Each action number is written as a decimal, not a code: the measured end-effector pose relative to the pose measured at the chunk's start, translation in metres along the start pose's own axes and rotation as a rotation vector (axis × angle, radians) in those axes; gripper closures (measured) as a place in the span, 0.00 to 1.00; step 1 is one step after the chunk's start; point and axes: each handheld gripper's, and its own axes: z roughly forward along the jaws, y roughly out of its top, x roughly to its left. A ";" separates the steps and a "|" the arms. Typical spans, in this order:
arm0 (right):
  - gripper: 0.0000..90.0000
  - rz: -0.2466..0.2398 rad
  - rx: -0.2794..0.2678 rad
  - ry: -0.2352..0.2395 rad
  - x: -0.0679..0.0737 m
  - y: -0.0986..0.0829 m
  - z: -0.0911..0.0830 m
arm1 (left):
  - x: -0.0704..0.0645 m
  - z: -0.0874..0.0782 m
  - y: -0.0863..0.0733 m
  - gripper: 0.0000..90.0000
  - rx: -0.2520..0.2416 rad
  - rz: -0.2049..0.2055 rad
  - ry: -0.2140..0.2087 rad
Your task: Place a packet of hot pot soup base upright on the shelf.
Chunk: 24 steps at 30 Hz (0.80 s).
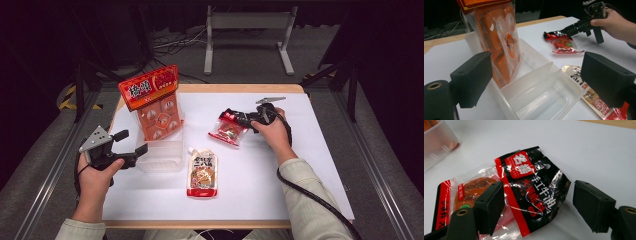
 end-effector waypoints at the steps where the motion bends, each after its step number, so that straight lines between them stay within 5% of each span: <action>1: 0.31 0.006 0.002 0.001 0.000 0.000 0.001 | 0.000 0.000 0.000 0.13 0.000 0.000 0.000; 12: 0.42 0.052 0.038 0.004 0.002 0.002 0.006 | 0.000 0.001 -0.001 0.13 0.006 0.001 -0.002; 24: 0.71 0.044 0.050 -0.030 0.004 0.000 0.006 | -0.001 0.002 -0.001 0.13 0.021 0.013 0.019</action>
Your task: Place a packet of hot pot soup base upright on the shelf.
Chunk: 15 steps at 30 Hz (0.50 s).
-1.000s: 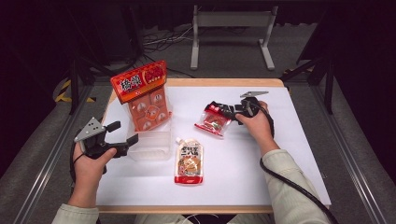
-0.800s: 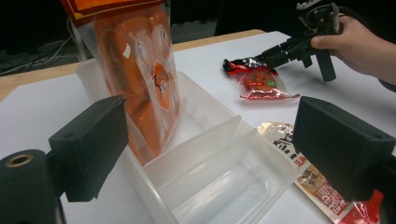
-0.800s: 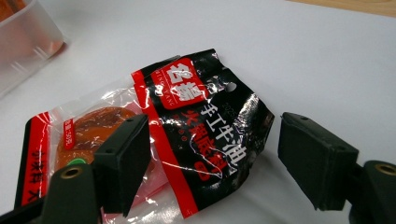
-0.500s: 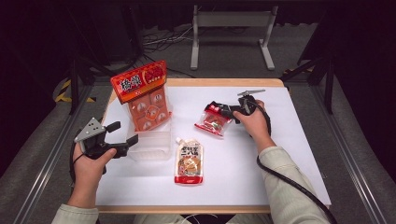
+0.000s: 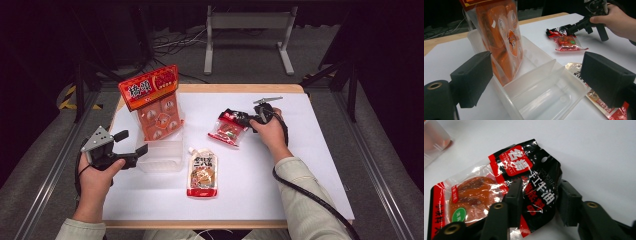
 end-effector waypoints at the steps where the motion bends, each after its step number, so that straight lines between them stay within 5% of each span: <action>1: 0.80 0.002 0.006 0.005 0.001 0.000 -0.002 | 0.000 0.000 0.000 0.13 0.000 0.002 0.004; 6: 0.94 -0.011 -0.009 0.003 0.004 0.001 -0.007 | 0.000 0.000 0.000 0.13 0.002 0.001 0.003; 15: 1.00 -0.008 -0.063 0.032 0.011 0.005 -0.025 | -0.003 0.004 0.001 0.13 0.006 0.008 -0.009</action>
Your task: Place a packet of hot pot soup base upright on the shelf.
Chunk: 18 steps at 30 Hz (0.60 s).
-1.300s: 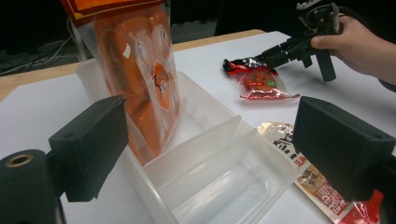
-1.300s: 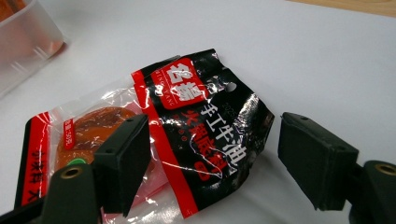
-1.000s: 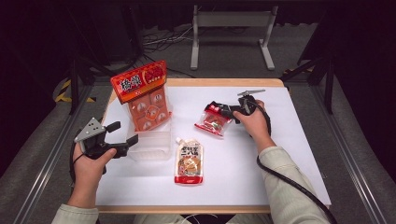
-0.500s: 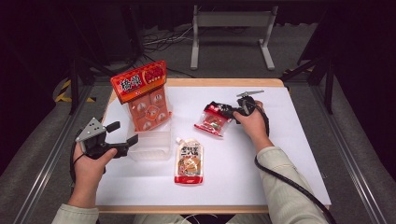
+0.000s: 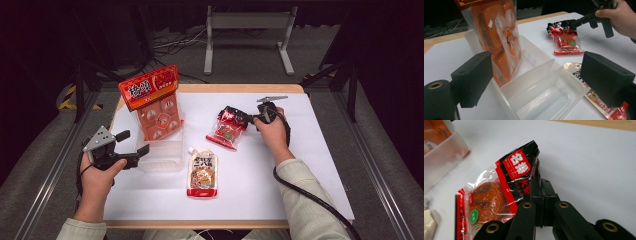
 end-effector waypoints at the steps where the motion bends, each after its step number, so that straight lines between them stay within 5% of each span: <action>1: 1.00 -0.001 -0.010 0.004 0.001 0.001 -0.003 | -0.001 0.000 0.000 0.13 0.001 -0.001 -0.003; 7: 1.00 -0.017 -0.044 0.033 0.012 0.007 -0.017 | -0.003 0.004 0.002 0.13 0.002 0.001 -0.014; 18: 1.00 -0.124 -0.117 0.079 0.043 0.015 -0.050 | -0.014 0.010 0.006 0.13 0.011 0.030 -0.039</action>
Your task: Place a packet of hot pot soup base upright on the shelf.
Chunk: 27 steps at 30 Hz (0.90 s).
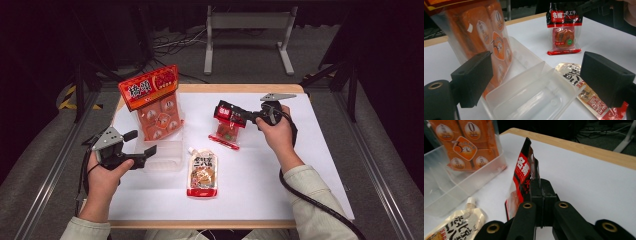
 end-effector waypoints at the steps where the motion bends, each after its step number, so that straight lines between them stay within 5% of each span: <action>1: 1.00 0.000 0.000 0.000 0.000 0.000 0.000 | 0.000 0.000 0.000 0.13 0.000 0.000 0.000; 11: 1.00 -0.117 -0.038 0.036 0.027 0.009 -0.025 | -0.012 0.006 0.004 0.14 0.010 0.027 -0.030; 19: 1.00 -0.180 -0.083 0.071 0.045 0.014 -0.049 | -0.024 0.013 0.008 0.11 -0.034 0.020 -0.121; 20: 1.00 -0.197 -0.097 0.088 0.052 0.015 -0.055 | -0.026 0.013 0.010 0.15 -0.048 0.047 -0.138; 27: 1.00 -0.247 -0.140 0.160 0.078 0.014 -0.070 | -0.038 0.015 0.015 0.15 -0.055 0.066 -0.202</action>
